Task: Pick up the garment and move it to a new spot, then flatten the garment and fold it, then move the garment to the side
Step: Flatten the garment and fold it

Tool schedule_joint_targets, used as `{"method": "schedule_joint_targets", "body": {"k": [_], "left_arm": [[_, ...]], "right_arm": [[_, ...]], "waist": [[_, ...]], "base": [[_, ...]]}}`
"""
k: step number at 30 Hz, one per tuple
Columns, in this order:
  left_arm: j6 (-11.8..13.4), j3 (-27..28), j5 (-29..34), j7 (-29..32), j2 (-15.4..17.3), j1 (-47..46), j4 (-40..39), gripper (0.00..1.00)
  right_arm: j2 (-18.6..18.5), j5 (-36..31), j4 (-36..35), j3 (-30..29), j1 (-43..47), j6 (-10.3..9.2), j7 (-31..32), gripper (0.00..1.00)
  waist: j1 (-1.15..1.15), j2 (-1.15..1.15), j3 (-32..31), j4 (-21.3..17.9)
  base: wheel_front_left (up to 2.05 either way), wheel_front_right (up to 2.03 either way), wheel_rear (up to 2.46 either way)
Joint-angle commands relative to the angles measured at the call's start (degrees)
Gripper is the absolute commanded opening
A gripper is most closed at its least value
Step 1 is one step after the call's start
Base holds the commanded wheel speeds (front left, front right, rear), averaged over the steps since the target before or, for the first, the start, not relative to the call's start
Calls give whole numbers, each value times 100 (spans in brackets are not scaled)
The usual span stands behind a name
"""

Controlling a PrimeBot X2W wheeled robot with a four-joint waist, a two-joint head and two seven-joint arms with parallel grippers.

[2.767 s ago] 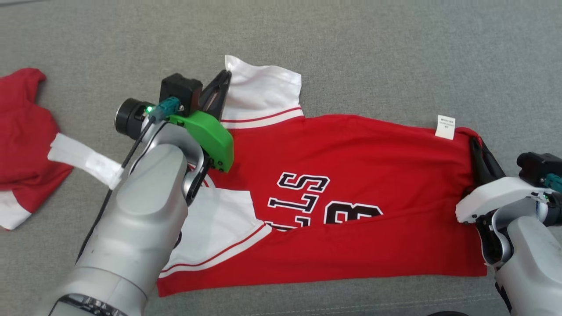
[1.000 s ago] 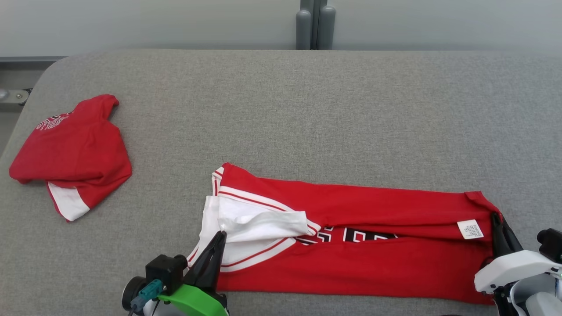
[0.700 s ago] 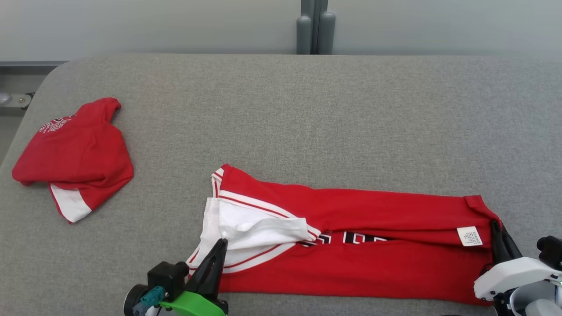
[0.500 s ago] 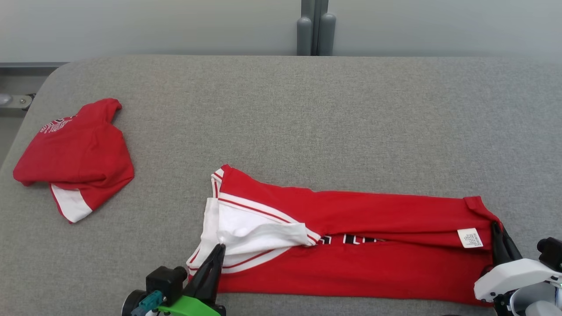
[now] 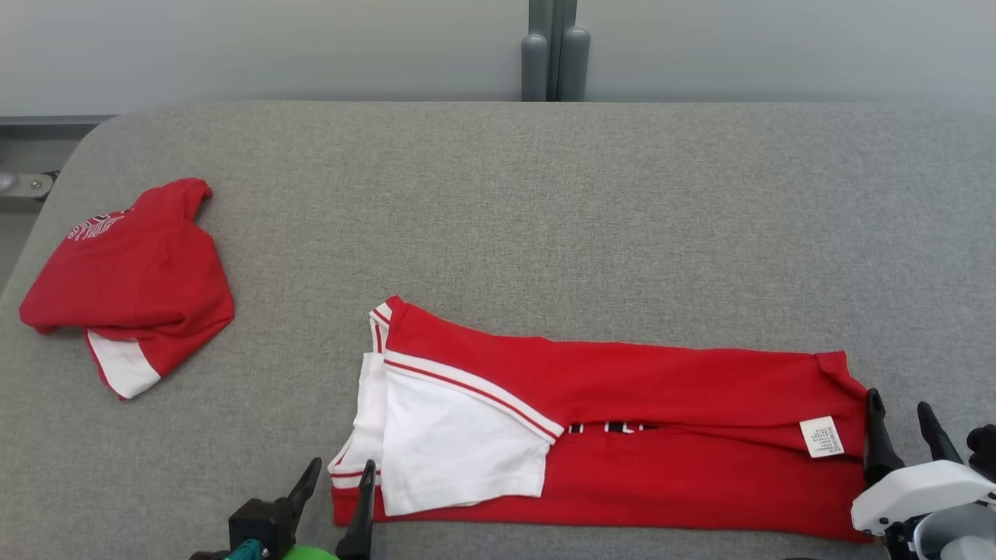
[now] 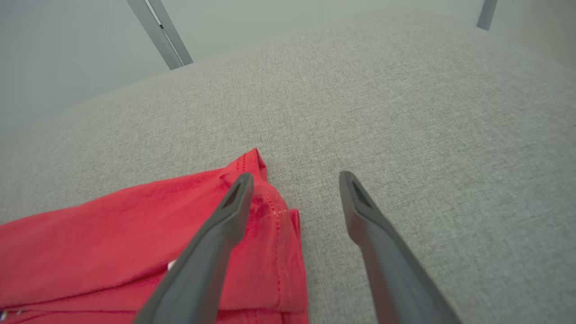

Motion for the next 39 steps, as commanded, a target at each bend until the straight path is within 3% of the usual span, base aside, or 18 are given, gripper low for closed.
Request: {"method": "schedule_joint_targets", "body": {"k": [1, 12, 31, 39], "left_arm": [[-2, 83, 67, 0, -33, 73, -62, 100], [-110, 292, 474, 0, -250, 63, -335, 100], [-209, 451, 690, 0, -384, 47, -489, 100], [-234, 455, 651, 0, -395, 54, -481, 100]], "right_arm": [[24, -45, -38, -36, 15, -10, 0, 100], [145, -129, -227, 54, -58, -10, 1, 100], [118, 29, 545, 336, -158, -10, 1, 100], [141, 240, 1170, 744, -218, -6, 31, 100]], "waist": [[0, 0, -3, 3], [0, 0, 19, 13], [0, 0, 65, 100], [0, 0, 49, 146]], "base": [[0, 0, 0], [0, 0, 0], [0, 0, 0], [0, 0, 0]]}}
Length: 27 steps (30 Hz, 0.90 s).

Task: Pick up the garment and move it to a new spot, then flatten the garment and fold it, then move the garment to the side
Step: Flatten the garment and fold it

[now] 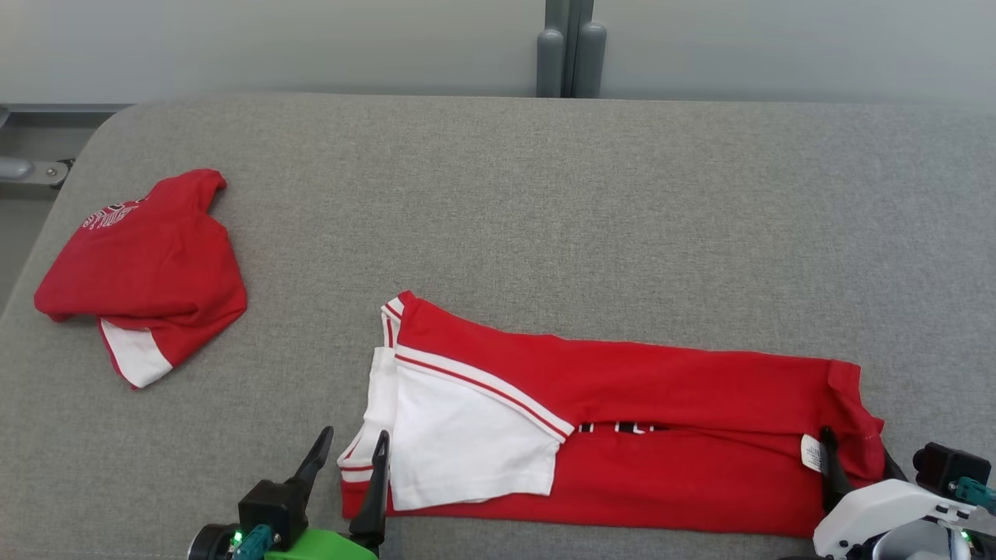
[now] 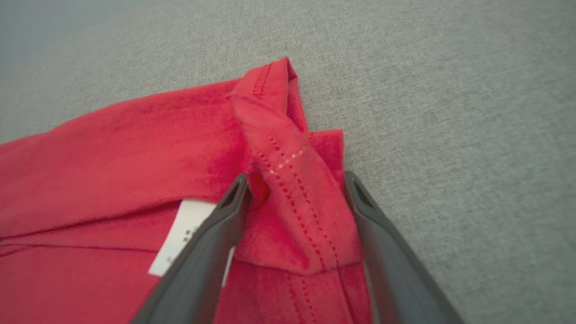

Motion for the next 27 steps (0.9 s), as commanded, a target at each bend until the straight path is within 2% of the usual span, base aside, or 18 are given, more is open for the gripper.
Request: {"method": "schedule_joint_targets", "body": {"k": [1, 2, 5, 11, 18, 22, 27], "left_arm": [[-20, 12, -15, 0, -2, 38, -16, 100], [-21, 15, -19, 0, -3, 39, -16, 100], [-27, 4, -42, 0, -4, 43, -20, 100], [-30, 10, -107, 0, -3, 40, -6, 100], [-34, -19, -173, 0, -4, -14, -30, 100], [-28, -48, -212, 0, -3, -26, -23, 100], [-27, -79, -269, 0, -2, -23, 12, 100]], "right_arm": [[31, 72, 198, 151, -8, -1, 46, 100], [38, 106, 257, 215, -34, -1, 56, 100], [25, 206, 397, 394, -104, 1, 66, 2], [-137, 322, 548, 432, -249, -7, 63, 0], [-519, 171, 534, -219, -500, -22, 22, 0], [-506, -77, 268, -576, -586, -7, 14, 0], [-304, -265, -434, -263, -547, -4, 13, 0]], "waist": [[0, 0, 7, 11], [0, 0, 14, 15], [0, 0, 26, 20], [0, 0, 47, 14], [0, 0, 105, -24], [0, 0, 130, -57], [0, 0, 122, -115]], "base": [[0, 0, 0], [0, 0, 0], [0, 0, 0], [0, 0, 0], [0, 0, 0], [0, 0, 0], [0, 0, 0]]}}
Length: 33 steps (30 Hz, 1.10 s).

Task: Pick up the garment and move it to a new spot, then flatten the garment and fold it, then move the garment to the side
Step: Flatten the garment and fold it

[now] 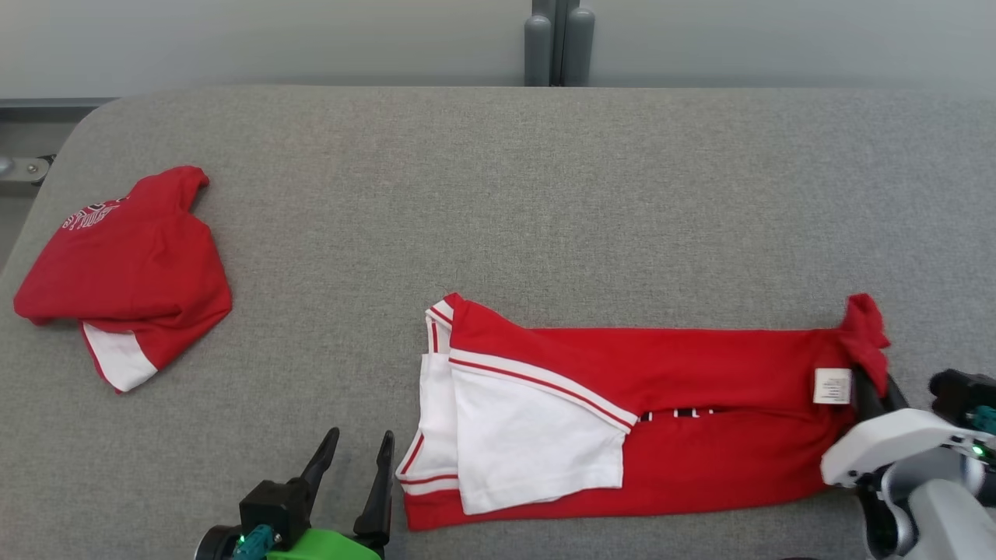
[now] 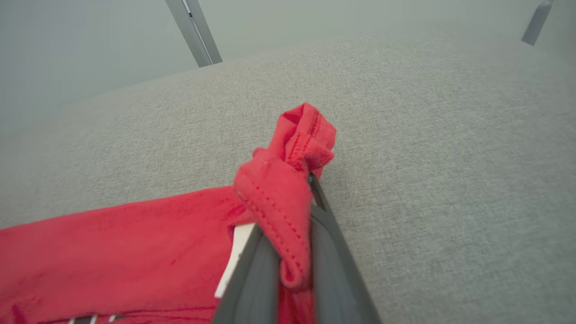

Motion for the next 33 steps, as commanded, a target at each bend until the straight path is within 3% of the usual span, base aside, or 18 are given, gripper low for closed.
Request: {"method": "schedule_joint_targets", "body": {"k": [1, 7, 8, 13, 23, 29, 30, 31, 32, 33], "left_arm": [[-11, -4, -34, 0, 6, -19, 11, 100], [-13, -142, -72, 0, 6, -72, 76, 100], [-15, -220, -101, 0, 5, -107, 95, 100], [-14, -423, -193, 0, 6, -111, 128, 100], [19, -811, -371, 0, 7, -134, 210, 100], [28, -837, -378, 0, 7, -120, 228, 100], [27, -831, -372, 0, 7, -113, 234, 100], [27, -819, -364, 0, 7, -114, 238, 100], [29, -805, -359, 0, 7, -127, 244, 100], [29, -788, -356, 0, 7, -151, 252, 100]], "right_arm": [[63, -3, -164, 173, -4, -8, 1, 0], [215, 186, -1063, 1438, 17, -8, 76, 0], [261, 249, -1327, 1894, -12, -8, 207, 0], [396, 418, -1761, 2849, -155, -8, 511, 0], [635, 334, -1179, 3706, -630, -6, 592, 0], [756, 384, -680, 3830, -864, -6, 429, 0], [788, 394, -580, 3849, -916, -6, 386, 10], [812, 400, -470, 3826, -974, -6, 336, 50], [834, 416, -380, 3818, -1029, -6, 289, 100], [863, 466, -320, 3791, -1074, -6, 230, 100]], "waist": [[0, 0, -9, -19], [0, 0, -54, 27], [0, 0, -68, 103], [0, 0, -92, 400], [0, 0, -60, 1226], [0, 0, -20, 1406], [0, 0, -15, 1409], [0, 0, -6, 1403], [0, 0, 3, 1390], [0, 0, 8, 1364]], "base": [[0, 0, 0], [0, 0, 0], [0, 0, 0], [0, 0, 0], [0, 0, 0], [0, 0, 0], [0, 0, 0], [0, 0, 0], [0, 0, 0], [0, 0, 0]]}}
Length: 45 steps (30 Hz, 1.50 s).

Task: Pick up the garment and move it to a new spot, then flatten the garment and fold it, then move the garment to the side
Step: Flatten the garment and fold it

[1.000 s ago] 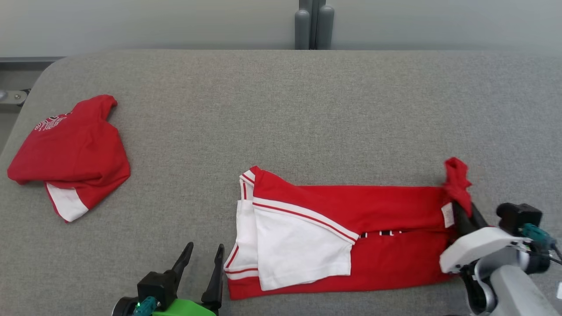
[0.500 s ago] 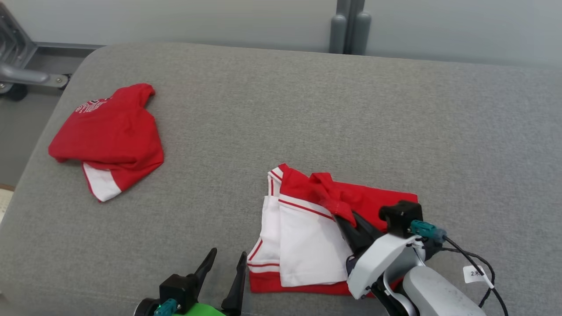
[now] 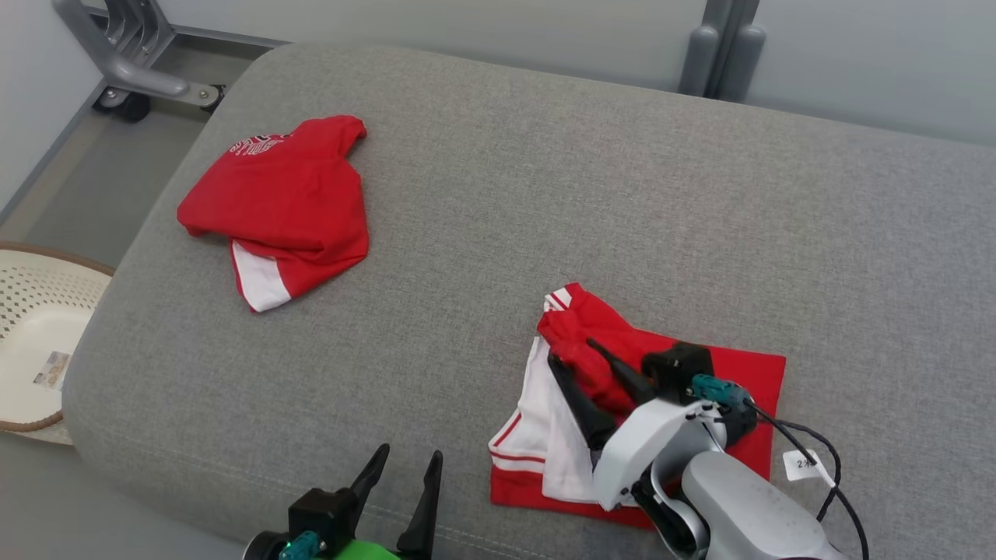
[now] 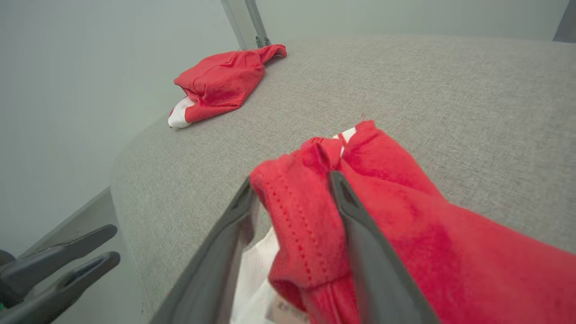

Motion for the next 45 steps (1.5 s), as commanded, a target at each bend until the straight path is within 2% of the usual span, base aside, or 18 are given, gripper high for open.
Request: {"method": "schedule_joint_targets", "body": {"k": [1, 5, 9, 13, 19, 26, 32, 45], "left_arm": [[23, 30, 4, 0, 9, -111, 12, 100], [60, 111, 33, 0, 9, -159, -45, 100], [115, 213, 52, 0, 9, -156, -99, 100], [149, 334, 79, 0, 9, -128, -125, 100], [214, 518, 216, 0, 10, -146, -232, 100], [353, 870, 478, 0, 10, -23, -412, 100], [450, 1170, 680, 0, 10, 68, -553, 100], [517, 1471, 920, 0, 12, 312, -727, 100]], "right_arm": [[13, 98, 62, -52, -119, -4, -108, 100], [62, 225, 16, -260, -223, -4, -258, 100], [-21, 271, -433, -886, -46, -4, -297, 100], [-165, 82, -866, -1511, 363, -3, -287, 100], [-257, -253, -1135, -2304, 905, -3, -290, 100], [-102, -760, -1454, -3129, 1443, -3, -290, 100], [-18, -1119, -1700, -3399, 1755, -3, -290, 100], [117, -1457, -1931, -3470, 2111, -3, -290, 100]], "waist": [[0, 0, 27, -53], [0, 0, 33, -248], [0, 0, 2, -478], [0, 0, -46, -701], [0, 0, -99, -938], [0, 0, -173, -1268], [0, 0, -244, -1565], [0, 0, -452, -1996]], "base": [[0, 0, 0], [0, 0, 0], [0, 0, 0], [0, 0, 0], [0, 0, 0], [0, 0, 0], [0, 0, 0], [0, 0, 0]]}}
